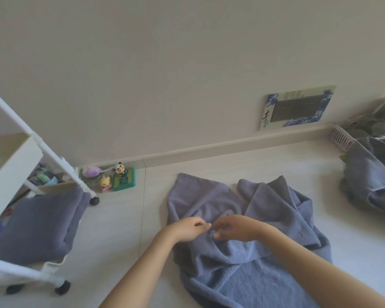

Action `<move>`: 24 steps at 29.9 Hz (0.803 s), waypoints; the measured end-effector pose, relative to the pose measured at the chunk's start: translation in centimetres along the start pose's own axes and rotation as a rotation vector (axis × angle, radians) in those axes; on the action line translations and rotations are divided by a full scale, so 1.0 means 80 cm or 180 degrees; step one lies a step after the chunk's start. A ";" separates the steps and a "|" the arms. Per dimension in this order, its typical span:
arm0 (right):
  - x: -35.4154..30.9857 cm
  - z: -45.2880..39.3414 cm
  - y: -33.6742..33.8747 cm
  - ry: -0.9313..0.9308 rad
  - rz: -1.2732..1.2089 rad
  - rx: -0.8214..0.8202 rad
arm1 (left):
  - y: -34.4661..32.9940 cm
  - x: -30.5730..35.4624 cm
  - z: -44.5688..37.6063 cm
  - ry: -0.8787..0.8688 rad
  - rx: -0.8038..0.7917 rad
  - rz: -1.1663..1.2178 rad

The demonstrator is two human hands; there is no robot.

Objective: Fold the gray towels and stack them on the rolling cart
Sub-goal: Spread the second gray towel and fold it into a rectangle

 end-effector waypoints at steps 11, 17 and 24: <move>-0.022 0.015 0.000 0.0556 -0.1508 0.0347 | 0.023 0.006 0.031 -0.0821 0.0477 0.1331; -0.015 0.081 0.096 0.0922 -0.3094 0.1310 | 0.041 0.022 0.042 -0.0892 0.0282 0.1406; 0.055 0.132 0.169 0.0312 -0.3102 0.3002 | 0.107 0.023 0.058 -0.1002 0.0855 0.1644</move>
Point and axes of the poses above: each hand's wrist, its own z-axis away from the middle knuckle, its own y-axis out of the back of the hand, x = y × z, the point moved 6 cm from there along -z, towards the middle knuckle, and after that the axes turned 4 degrees about -x, right-handed, at the moved point
